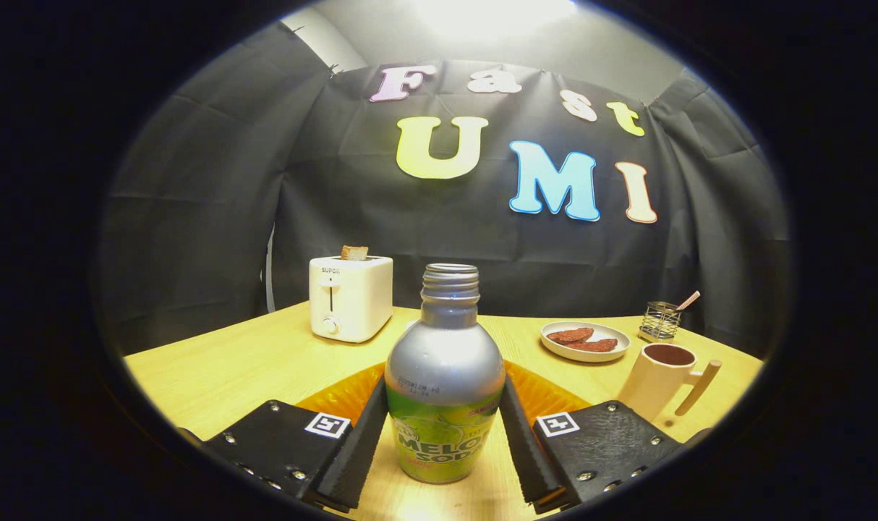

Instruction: Take the bottle from table, then pour the juice into the cup, finally place the bottle on the coaster

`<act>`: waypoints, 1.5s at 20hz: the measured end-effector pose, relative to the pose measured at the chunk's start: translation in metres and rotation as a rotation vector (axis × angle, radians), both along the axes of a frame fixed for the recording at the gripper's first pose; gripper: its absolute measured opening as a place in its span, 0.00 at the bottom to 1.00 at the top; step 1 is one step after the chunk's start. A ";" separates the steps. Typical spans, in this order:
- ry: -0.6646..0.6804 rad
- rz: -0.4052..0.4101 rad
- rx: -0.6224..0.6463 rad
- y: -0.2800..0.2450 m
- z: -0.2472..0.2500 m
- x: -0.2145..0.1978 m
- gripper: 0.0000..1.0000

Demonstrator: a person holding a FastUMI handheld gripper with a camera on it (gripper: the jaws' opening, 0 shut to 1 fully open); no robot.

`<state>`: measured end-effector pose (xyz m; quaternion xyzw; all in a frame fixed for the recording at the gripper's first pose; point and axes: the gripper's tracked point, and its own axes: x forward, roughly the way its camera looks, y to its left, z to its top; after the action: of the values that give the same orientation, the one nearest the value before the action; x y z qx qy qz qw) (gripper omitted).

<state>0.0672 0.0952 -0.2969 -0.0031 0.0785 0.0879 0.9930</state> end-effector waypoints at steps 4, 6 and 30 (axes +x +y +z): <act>-0.008 -0.030 0.023 -0.013 0.011 0.003 0.79; -0.013 -0.047 0.071 -0.022 0.020 0.006 0.79; 0.087 -0.189 0.887 -0.110 0.033 0.062 0.78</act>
<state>0.1296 -0.0146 -0.2638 0.4332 0.0748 0.0222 0.8979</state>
